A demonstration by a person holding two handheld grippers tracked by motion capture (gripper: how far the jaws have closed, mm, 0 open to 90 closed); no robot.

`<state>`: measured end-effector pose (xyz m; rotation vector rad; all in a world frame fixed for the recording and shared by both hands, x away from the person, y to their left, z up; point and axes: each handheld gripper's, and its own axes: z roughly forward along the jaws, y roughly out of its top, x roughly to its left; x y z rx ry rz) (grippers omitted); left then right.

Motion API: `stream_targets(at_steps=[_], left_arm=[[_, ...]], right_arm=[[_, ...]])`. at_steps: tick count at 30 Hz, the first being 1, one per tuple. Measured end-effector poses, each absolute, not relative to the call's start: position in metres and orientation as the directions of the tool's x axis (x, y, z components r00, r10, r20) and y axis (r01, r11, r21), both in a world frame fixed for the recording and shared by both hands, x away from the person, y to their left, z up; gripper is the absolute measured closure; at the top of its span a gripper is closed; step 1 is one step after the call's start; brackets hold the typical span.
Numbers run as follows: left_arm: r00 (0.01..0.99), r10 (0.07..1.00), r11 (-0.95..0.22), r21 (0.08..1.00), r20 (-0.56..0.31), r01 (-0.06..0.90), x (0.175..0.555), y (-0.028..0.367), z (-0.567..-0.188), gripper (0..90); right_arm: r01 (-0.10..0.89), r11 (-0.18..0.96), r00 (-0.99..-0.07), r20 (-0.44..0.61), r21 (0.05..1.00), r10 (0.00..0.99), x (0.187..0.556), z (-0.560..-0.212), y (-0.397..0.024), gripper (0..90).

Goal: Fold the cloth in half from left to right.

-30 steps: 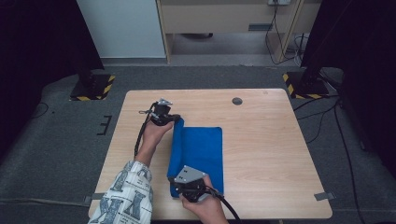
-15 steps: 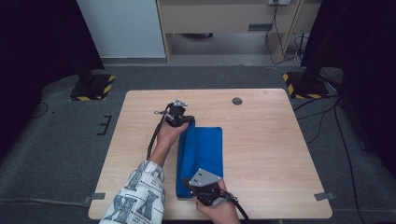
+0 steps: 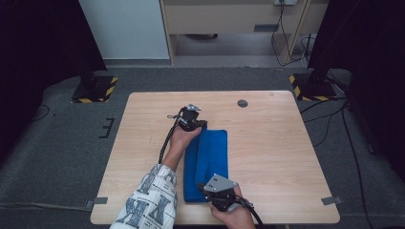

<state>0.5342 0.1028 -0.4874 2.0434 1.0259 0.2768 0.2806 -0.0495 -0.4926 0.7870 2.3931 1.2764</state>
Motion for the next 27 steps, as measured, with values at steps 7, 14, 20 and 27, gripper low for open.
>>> stream_targets(at_steps=[7, 14, 20, 27], left_arm=[[0.655, 0.739, -0.343, 0.749, -0.157, 0.567, 0.533, 0.092, -0.486, 87.4], [0.660, 0.735, -0.355, 0.741, -0.156, 0.570, 0.533, 0.084, -0.489, 87.3], [0.667, 0.728, -0.362, 0.739, -0.157, 0.568, 0.532, 0.077, -0.491, 87.3], [0.668, 0.730, -0.370, 0.738, -0.145, 0.565, 0.532, 0.070, -0.492, 87.3]], right_arm=[[0.322, 0.452, -0.794, -0.022, 0.832, 0.607, 0.276, -0.492, -0.059, 88.0], [0.324, 0.455, -0.792, -0.026, 0.830, 0.611, 0.274, -0.491, -0.067, 88.0], [0.327, 0.452, -0.790, -0.022, 0.830, 0.612, 0.270, -0.492, -0.071, 87.9], [0.344, 0.457, -0.784, -0.017, 0.820, 0.621, 0.270, -0.497, -0.076, 87.9]])
